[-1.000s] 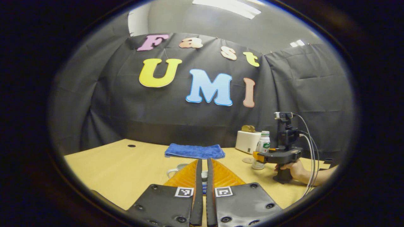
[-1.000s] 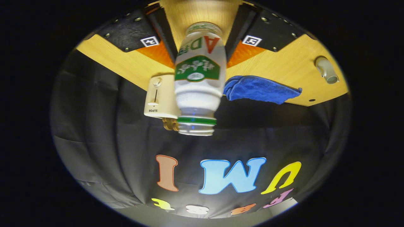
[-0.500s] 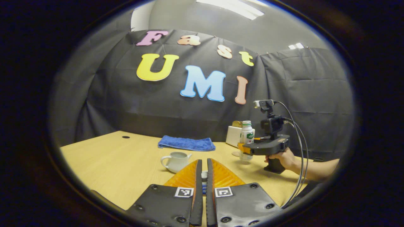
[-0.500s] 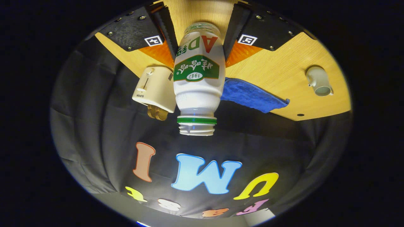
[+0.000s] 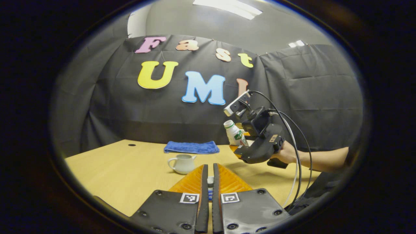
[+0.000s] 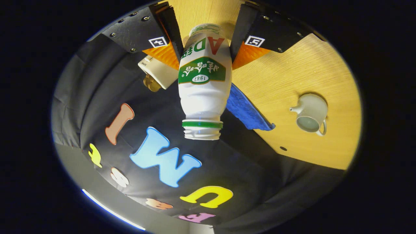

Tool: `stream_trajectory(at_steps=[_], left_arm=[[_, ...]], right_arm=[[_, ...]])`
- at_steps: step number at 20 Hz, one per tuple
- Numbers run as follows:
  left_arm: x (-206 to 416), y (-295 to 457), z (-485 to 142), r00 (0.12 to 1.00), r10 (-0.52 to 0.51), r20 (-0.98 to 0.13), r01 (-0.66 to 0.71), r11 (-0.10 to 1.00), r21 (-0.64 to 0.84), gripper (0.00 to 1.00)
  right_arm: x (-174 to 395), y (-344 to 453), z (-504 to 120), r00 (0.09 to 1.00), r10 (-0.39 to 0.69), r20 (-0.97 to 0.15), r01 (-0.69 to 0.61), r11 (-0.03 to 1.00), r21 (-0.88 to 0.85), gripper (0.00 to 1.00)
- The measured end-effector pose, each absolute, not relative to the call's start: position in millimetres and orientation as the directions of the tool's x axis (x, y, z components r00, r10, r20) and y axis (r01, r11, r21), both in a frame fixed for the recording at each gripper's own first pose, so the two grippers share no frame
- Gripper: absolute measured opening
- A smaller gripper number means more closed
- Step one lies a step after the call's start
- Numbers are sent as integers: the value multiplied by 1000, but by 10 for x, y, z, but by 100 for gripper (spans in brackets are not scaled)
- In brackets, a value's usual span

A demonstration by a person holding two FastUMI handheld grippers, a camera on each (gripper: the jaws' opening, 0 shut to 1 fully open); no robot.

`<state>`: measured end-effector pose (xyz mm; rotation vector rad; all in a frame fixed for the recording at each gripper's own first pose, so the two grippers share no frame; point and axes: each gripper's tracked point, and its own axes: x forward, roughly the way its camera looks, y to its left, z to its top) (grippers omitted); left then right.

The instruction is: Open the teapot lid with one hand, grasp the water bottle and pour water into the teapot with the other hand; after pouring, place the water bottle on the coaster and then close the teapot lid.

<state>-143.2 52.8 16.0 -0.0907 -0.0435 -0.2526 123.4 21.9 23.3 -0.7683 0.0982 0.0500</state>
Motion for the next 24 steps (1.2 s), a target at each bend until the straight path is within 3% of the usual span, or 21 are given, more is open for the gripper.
stream_trajectory(at_steps=[5, 6, 8, 13, 14, 20, 24], left_arm=[[-1499, 640, 113, 971, -234, 55, 238, 966, -97, 14], [-1517, 659, 111, 971, -231, 58, 236, 967, -98, 10], [-1541, 703, 122, 973, -224, 62, 229, 970, -88, 14], [-1563, 748, 110, 976, -210, 66, 214, 975, -67, 14], [-1558, 755, 90, 976, -211, 60, 215, 974, -71, 10], [-1611, 827, 33, 980, -192, 51, 195, 979, -61, 14], [-1593, 838, -10, 981, -191, 41, 193, 979, -65, 14]], right_arm=[[1315, 529, 210, 994, 46, -97, -106, 569, -816, 72], [1337, 576, 197, 994, 51, -97, -109, 542, -833, 72], [1386, 645, 161, 993, 58, -105, -119, 506, -854, 72], [1472, 818, 113, 990, 68, -121, -138, 394, -909, 72], [1494, 844, 111, 990, 71, -119, -137, 363, -922, 72], [1584, 983, 119, 992, 87, -90, -104, 163, -981, 72], [1615, 1033, 129, 991, 97, -86, -95, 91, -991, 71]])
